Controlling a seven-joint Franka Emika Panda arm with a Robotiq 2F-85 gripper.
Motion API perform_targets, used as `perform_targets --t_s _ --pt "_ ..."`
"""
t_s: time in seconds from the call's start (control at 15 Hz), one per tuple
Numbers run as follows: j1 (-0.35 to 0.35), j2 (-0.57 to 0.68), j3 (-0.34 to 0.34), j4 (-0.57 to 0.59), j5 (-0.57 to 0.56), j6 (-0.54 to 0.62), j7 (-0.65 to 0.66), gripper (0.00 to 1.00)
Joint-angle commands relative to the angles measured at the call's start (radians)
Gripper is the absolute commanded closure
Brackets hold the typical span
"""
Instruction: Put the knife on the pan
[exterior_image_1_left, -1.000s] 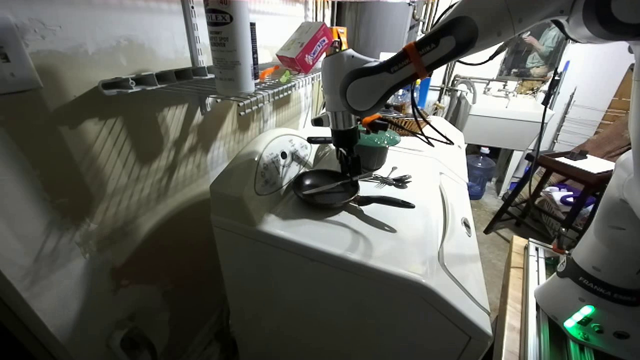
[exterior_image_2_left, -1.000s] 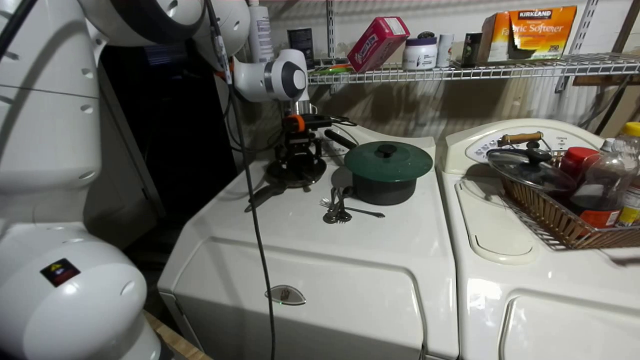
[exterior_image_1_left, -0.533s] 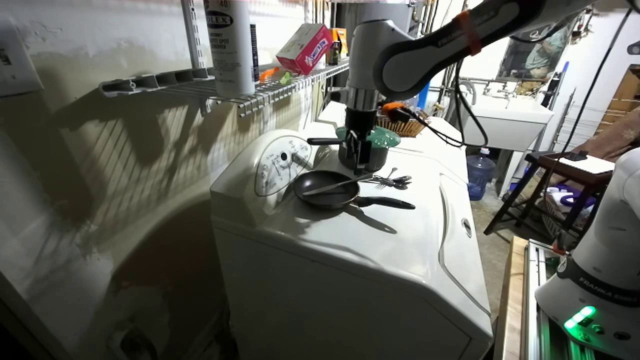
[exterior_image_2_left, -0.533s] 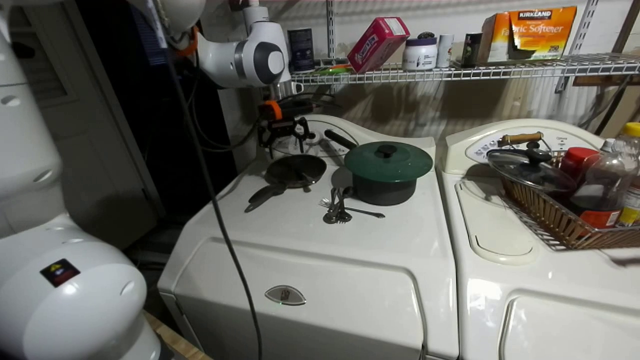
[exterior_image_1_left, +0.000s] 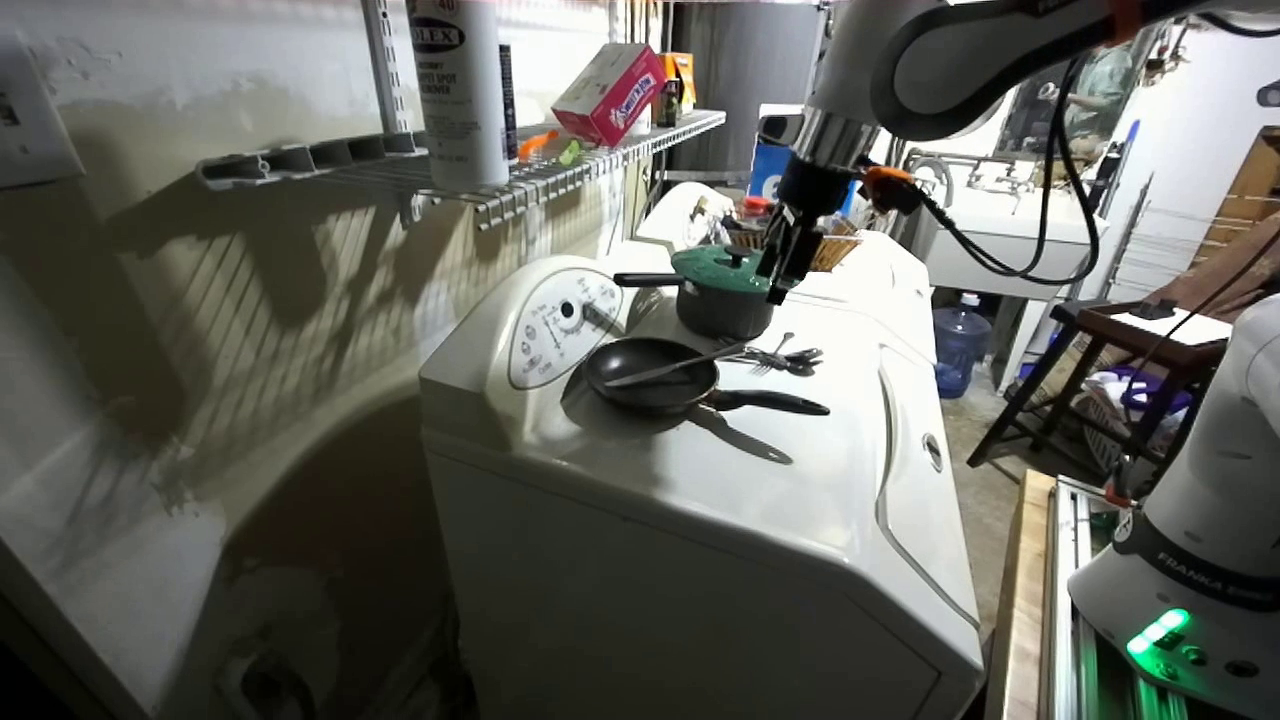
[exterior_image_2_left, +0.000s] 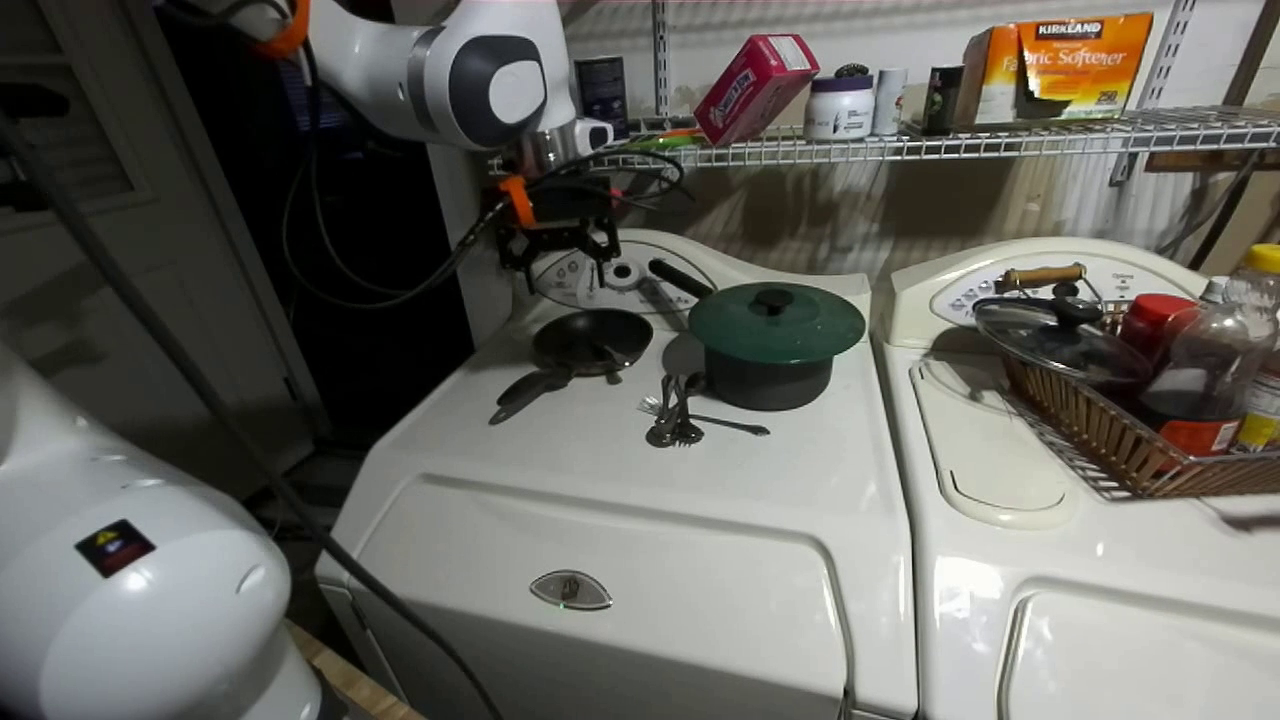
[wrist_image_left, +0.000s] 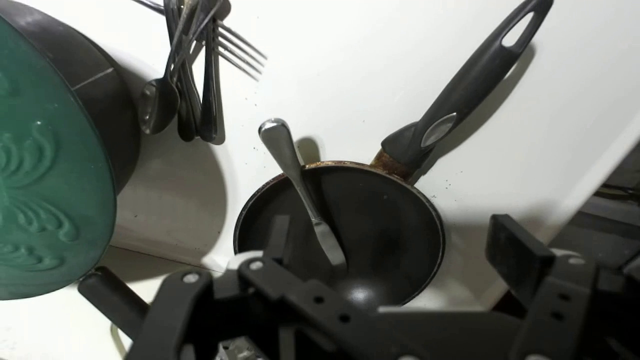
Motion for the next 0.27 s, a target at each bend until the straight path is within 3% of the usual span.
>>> perform_targets --t_s 0.0,0.2 --pt "0.03 -0.003 -0.027 -0.005 -0.011 0.002 0.01 0.0" --pt "0.031 0.0 -0.027 -0.007 -0.009 0.007 0.01 0.0"
